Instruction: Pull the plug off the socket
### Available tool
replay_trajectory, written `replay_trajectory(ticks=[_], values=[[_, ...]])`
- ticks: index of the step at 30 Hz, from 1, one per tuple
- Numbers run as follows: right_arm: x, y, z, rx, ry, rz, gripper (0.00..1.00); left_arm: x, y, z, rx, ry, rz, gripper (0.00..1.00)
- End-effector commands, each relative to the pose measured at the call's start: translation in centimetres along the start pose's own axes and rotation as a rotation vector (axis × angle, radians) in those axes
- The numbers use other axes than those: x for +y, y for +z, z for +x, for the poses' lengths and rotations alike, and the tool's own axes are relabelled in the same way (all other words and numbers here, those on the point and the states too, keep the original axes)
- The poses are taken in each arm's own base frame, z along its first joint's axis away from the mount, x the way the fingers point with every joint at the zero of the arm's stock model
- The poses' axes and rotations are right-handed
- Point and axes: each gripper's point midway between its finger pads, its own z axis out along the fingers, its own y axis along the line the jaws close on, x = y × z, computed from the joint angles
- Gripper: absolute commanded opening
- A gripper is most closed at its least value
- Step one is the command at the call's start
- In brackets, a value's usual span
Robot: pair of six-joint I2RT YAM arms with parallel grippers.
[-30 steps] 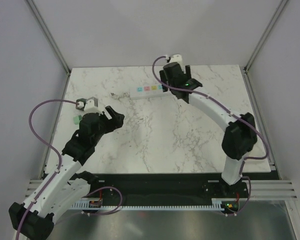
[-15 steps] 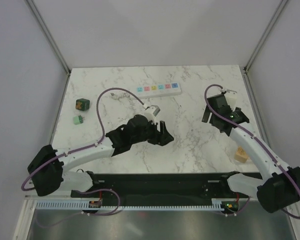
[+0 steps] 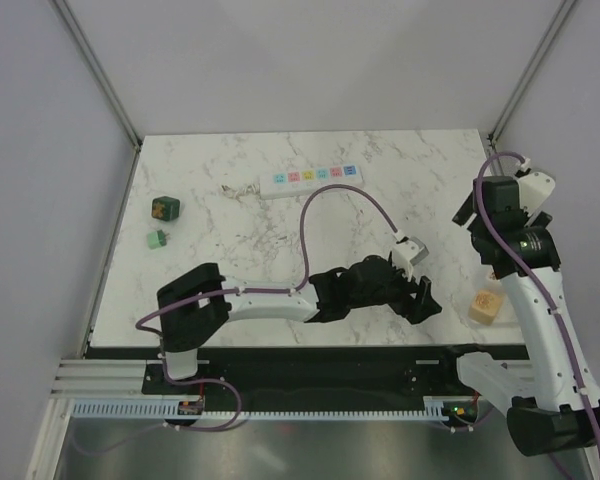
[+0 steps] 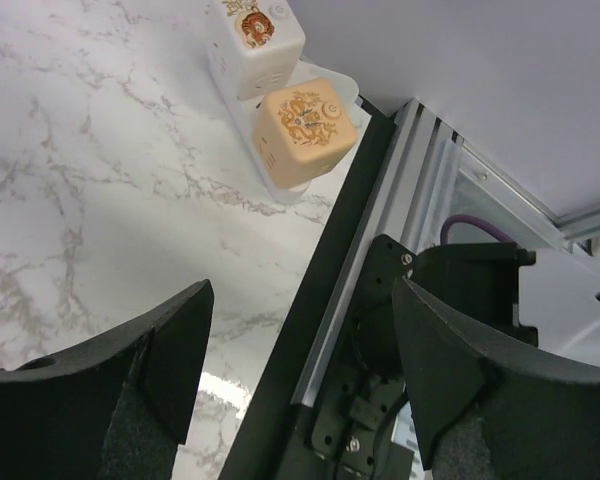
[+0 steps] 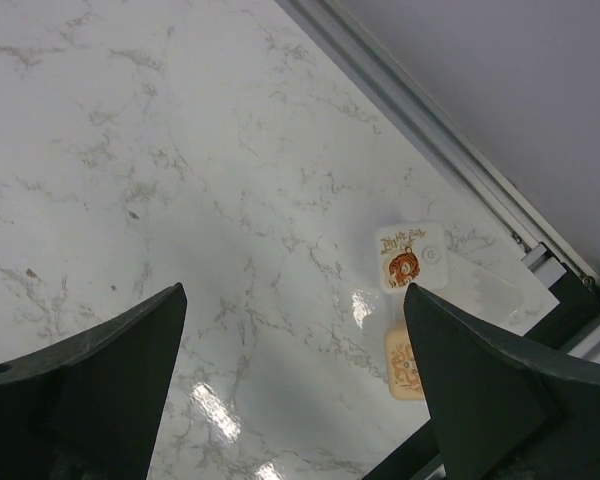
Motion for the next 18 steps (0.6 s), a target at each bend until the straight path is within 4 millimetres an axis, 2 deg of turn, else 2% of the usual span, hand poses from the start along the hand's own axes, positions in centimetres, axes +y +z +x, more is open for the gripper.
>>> replay_trajectory(ticks=[1,4,5,6,8,9,10,11,13,14,15,18], values=[[-1.2,0.2,-1.5,-0.015,-0.017,0.074,0.98,-1.8,2.5,-3.7,-0.138,0.085,0.008,0.79],[-2.2,1.9,0.7,0.032,-0.038,0.123,0.98,-2.4,2.1,-4.5,-0.165,0.043,0.026,0.77],[-3.0,2.8,2.1,0.058,-0.052,0.16,0.98,-2.4,1.9,-4.4,-0.162,0.037,0.025,0.77],[-3.4,3.2,2.6,0.069,-0.05,0.179,0.98,-2.1,1.6,-3.8,-0.149,0.032,0.017,0.77],[-4.2,4.1,4.1,0.112,-0.053,0.207,0.98,-2.4,0.4,-4.2,-0.155,0.023,0.023,0.77],[-4.1,4.4,4.5,0.12,-0.056,0.205,0.98,-1.8,-0.2,-3.2,-0.137,0.02,0.012,0.77],[-4.9,4.7,4.7,0.135,-0.034,0.231,0.98,-2.3,-1.5,-4.1,-0.153,0.024,0.018,0.77],[-5.8,5.2,5.2,0.15,-0.014,0.264,0.98,-1.5,-2.4,-3.1,-0.127,0.029,-0.003,0.77],[-6.5,5.4,5.7,0.169,0.008,0.284,0.98,-0.8,-3.9,-3.0,-0.123,0.059,-0.039,0.78],[-7.1,5.7,6.0,0.184,0.019,0.305,0.98,-0.8,-5.8,-3.7,-0.139,0.071,-0.049,0.79],[-7.6,5.7,6.2,0.195,0.025,0.322,0.98,-0.1,-6.7,-3.4,-0.124,0.086,-0.076,0.8],[-8.6,6.0,8.2,0.268,0.041,0.362,0.98,1.1,-10.5,-4.9,-0.165,0.132,-0.13,0.82]])
